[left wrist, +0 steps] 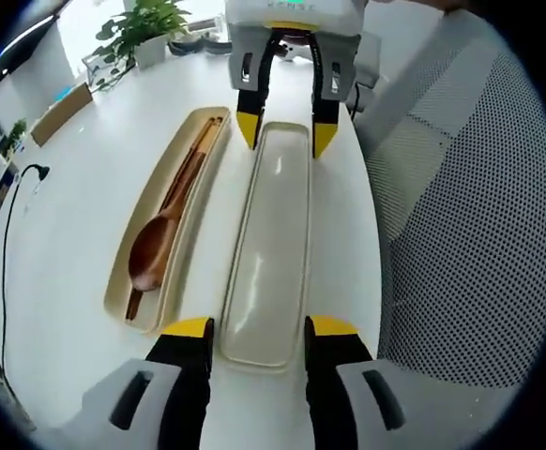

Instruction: Arrange the utensils inside the cutlery case until each visible utensil rests in its matching compartment.

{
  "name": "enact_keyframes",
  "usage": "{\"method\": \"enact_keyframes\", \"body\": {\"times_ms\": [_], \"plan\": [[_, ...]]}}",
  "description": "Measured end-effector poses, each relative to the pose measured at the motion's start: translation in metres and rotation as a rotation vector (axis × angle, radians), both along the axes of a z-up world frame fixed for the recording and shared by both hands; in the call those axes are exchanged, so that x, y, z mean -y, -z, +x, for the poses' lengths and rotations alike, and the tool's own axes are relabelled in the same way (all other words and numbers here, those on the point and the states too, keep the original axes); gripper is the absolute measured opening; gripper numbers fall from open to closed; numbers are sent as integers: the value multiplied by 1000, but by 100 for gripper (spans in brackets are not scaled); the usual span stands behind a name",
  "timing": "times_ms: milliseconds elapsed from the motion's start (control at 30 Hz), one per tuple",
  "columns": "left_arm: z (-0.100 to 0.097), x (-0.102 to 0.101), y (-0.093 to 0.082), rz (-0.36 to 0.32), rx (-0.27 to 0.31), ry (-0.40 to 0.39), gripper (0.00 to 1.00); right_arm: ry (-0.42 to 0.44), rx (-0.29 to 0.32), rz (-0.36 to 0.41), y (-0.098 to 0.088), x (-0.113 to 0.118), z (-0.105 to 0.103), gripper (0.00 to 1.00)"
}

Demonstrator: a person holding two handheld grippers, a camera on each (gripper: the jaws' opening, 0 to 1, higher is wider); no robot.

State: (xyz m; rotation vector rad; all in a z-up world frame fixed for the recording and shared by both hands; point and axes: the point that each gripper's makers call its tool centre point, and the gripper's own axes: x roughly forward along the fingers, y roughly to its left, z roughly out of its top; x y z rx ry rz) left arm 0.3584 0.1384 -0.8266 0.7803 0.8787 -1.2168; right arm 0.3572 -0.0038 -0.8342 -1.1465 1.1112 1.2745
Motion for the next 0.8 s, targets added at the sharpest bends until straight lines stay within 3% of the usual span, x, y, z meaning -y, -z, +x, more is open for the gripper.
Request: {"method": "enact_keyframes", "body": {"times_ms": [367, 667, 733, 800], "plan": [[-1, 0, 0, -3, 7, 2, 39, 15, 1, -7, -1, 2, -1, 34], [-2, 3, -2, 12, 61, 74, 39, 10, -37, 23, -2, 2, 0, 33], [-3, 5, -4, 13, 98, 143, 39, 17, -59, 32, -3, 2, 1, 33], [-4, 6, -4, 22, 116, 163, 39, 23, -78, 46, -4, 2, 1, 33]]}}
